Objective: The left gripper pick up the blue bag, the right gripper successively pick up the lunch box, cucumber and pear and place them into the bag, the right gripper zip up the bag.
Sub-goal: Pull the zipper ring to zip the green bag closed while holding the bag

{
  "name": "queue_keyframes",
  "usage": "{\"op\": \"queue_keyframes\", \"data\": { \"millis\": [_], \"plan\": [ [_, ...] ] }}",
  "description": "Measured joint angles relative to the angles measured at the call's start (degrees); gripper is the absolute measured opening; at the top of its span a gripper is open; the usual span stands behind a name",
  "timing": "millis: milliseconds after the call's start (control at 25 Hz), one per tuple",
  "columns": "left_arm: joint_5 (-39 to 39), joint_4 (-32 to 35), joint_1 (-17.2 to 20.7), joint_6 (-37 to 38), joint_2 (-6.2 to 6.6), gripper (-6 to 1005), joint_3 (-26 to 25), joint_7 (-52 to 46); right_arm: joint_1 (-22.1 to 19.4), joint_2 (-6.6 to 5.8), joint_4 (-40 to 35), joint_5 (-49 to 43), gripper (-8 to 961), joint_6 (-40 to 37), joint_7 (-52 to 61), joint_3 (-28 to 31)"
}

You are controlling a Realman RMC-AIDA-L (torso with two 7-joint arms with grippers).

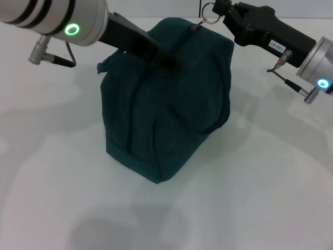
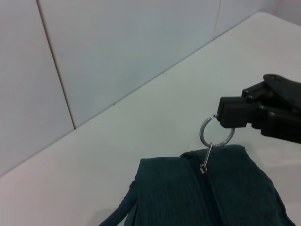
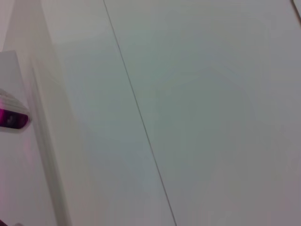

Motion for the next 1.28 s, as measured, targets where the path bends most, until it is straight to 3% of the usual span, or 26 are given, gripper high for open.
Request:
{"op": "queue_keyframes", "data": {
  "millis": [520, 720, 800, 1280],
  "plan": [
    [0.36, -2.02, -0.02, 0.05, 0.02, 829, 1.53, -0.89, 0.00, 0.00, 0.00, 0.00, 7, 0.17, 0.01, 0.00],
    [1.99, -2.09, 0.05, 0.27, 0.05, 640, 2.94, -0.86, 0.00, 0.00, 0.06, -0.01, 7, 0.18, 0.07, 0.00],
    [2.59, -2.09, 0.06, 0.29, 0.04, 420, 3.08, -0.88, 0.00, 0.00, 0.08, -0.01, 7, 0.17, 0.09, 0.00],
    [3.23, -1.68, 0.50, 0.43, 0.05, 196, 3.37, -0.45, -0.58, 0.00, 0.76, 2.02, 6, 0.04, 0.38, 0.00]
  ]
}}
